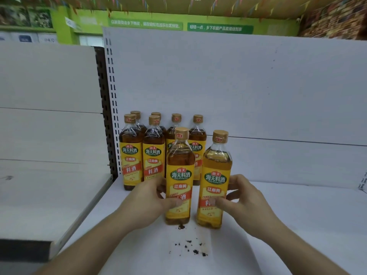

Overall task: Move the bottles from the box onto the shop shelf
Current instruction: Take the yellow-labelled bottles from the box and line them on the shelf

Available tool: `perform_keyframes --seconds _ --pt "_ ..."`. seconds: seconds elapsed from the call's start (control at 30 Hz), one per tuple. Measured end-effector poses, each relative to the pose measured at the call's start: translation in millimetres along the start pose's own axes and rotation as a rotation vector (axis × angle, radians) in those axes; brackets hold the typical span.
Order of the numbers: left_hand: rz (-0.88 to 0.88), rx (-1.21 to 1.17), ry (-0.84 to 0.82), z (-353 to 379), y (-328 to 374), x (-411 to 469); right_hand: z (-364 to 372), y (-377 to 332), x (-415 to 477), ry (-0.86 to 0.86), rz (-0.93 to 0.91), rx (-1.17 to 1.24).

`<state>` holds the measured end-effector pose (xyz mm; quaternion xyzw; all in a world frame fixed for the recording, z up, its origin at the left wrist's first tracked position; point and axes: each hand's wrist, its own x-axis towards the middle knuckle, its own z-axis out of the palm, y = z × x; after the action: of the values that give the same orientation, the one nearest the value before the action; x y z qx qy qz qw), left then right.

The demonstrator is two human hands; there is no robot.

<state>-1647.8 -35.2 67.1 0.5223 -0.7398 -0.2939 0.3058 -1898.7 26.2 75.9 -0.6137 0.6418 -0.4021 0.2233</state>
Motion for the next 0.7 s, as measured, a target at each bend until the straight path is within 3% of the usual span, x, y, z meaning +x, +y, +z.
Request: perform_keyframes --seconds 0.33,0.7 --pt "-0.022 -0.062 0.114 6.8 -11.7 27.0 17.5 -0.4 24.8 0.018 0.003 -0.007" --pt "0.002 0.034 0.163 9.1 -10.8 42.6 29.1 0.6 48.5 0.044 -0.004 0.008"
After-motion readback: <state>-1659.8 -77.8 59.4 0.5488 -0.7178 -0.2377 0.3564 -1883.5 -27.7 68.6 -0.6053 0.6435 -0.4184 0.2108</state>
